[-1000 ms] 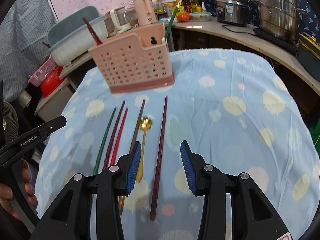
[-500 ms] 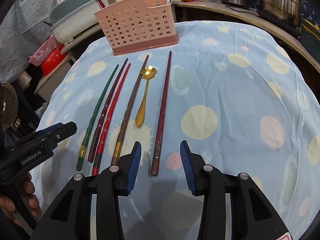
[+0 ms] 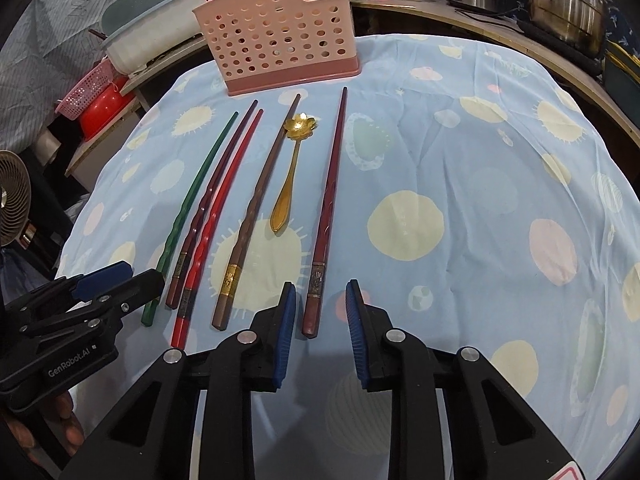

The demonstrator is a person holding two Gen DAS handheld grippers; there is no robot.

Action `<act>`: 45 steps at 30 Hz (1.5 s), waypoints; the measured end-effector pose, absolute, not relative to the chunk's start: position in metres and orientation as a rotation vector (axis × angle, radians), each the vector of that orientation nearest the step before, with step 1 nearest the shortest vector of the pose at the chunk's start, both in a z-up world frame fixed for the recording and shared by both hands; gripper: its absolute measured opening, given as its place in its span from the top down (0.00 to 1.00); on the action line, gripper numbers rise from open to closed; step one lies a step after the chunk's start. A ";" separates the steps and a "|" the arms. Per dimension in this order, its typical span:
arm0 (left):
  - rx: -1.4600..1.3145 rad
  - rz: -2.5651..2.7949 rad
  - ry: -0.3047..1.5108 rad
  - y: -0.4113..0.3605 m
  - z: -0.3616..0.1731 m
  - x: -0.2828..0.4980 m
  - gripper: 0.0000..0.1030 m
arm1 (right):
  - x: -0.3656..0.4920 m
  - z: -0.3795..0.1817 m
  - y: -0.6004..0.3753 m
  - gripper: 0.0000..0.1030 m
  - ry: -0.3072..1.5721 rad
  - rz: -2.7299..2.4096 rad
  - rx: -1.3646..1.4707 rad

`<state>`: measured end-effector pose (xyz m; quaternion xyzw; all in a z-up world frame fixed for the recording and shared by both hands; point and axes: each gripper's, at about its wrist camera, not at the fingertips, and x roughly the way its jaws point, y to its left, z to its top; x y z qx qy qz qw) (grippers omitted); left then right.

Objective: Organize utensils
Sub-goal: 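Move both open grippers back toward the remaining chopsticks and gold spoon, then close the left gripper on the green chopstick while the right grips a dark maroon chopstick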

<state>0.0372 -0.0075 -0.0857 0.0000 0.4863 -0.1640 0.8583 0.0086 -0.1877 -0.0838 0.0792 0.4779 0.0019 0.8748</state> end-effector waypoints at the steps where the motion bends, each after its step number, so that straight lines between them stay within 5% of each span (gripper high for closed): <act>1: 0.002 -0.344 1.022 -0.008 -0.086 0.037 0.54 | 0.009 -0.084 -0.188 0.80 0.997 0.002 0.163; 14: 0.075 -0.333 0.994 -0.014 -0.091 0.033 0.56 | 0.007 -0.086 -0.192 0.91 0.981 -0.014 0.146; 29: 0.077 -0.312 0.973 -0.003 -0.091 0.030 0.94 | 0.004 -0.086 -0.195 0.93 0.981 -0.013 0.156; 45: 0.032 -0.309 0.955 0.013 -0.069 0.020 0.93 | -0.017 -0.065 -0.208 0.93 0.943 -0.026 0.203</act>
